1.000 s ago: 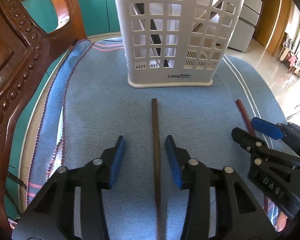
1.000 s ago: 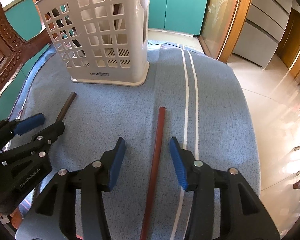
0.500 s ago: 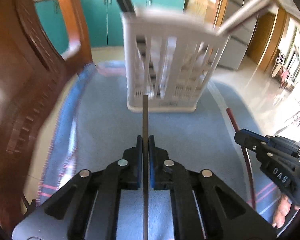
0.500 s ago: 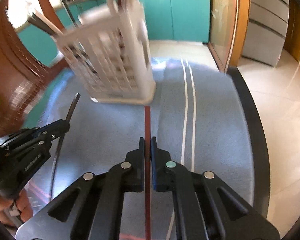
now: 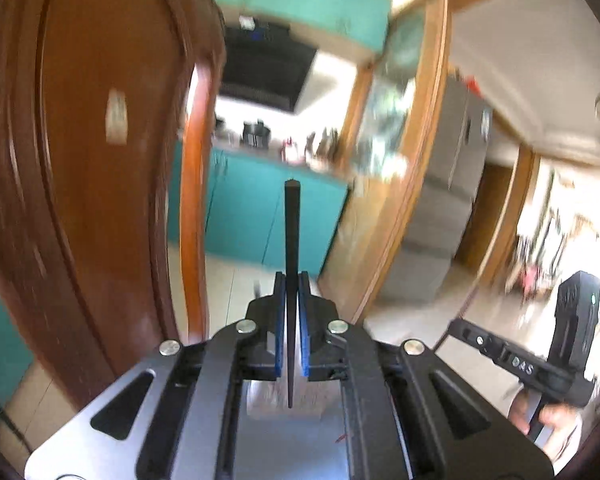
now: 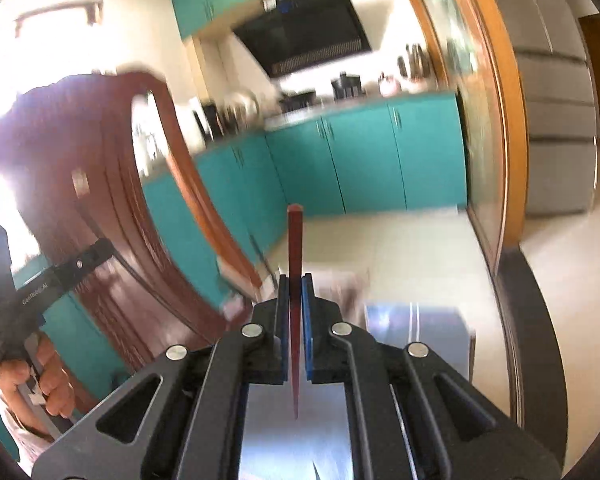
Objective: Organize utensils
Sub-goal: 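Carry both chopsticks above the white holder and open both grippers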
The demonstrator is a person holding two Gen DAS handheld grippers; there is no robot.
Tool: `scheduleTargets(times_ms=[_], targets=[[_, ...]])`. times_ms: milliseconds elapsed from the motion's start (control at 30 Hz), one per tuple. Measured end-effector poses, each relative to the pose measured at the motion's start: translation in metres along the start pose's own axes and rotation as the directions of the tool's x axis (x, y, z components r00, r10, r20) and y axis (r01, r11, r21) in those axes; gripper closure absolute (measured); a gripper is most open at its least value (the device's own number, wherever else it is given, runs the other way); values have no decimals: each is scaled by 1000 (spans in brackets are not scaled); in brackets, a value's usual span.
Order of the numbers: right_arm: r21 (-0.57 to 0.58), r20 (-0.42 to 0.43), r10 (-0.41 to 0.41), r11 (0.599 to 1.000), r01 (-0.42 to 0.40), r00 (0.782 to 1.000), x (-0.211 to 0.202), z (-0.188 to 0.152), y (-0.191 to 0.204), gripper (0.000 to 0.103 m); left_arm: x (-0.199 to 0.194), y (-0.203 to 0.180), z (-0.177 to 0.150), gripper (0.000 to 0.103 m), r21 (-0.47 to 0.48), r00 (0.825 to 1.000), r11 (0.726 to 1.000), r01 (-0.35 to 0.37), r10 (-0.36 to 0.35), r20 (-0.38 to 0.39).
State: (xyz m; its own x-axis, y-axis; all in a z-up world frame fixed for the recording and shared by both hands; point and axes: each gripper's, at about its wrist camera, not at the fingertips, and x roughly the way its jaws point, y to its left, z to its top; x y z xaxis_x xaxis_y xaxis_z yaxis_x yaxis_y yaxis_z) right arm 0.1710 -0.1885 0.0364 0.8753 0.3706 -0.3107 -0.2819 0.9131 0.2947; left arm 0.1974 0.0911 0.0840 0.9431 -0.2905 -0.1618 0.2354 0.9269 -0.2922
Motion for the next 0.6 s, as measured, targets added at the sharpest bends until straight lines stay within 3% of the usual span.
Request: scheduleTargets(times_ms=[100, 200, 333, 600], targets=[[7, 144, -7, 1000, 6, 990, -3, 42, 5, 97, 15, 0, 24, 96, -38, 995, 999, -32, 36, 89], [-3, 251, -62, 998, 65, 966, 9, 63, 7, 97, 47, -1, 21, 96, -21, 991, 995, -97, 98, 91], [-44, 218, -132, 988, 145, 967, 54, 56, 2, 97, 103, 9, -13, 96, -19, 992, 992, -127, 126, -26], [-92, 101, -165, 980, 175, 981, 125, 4, -6, 97, 169, 8, -65, 96, 39, 976, 988, -150, 155, -156]])
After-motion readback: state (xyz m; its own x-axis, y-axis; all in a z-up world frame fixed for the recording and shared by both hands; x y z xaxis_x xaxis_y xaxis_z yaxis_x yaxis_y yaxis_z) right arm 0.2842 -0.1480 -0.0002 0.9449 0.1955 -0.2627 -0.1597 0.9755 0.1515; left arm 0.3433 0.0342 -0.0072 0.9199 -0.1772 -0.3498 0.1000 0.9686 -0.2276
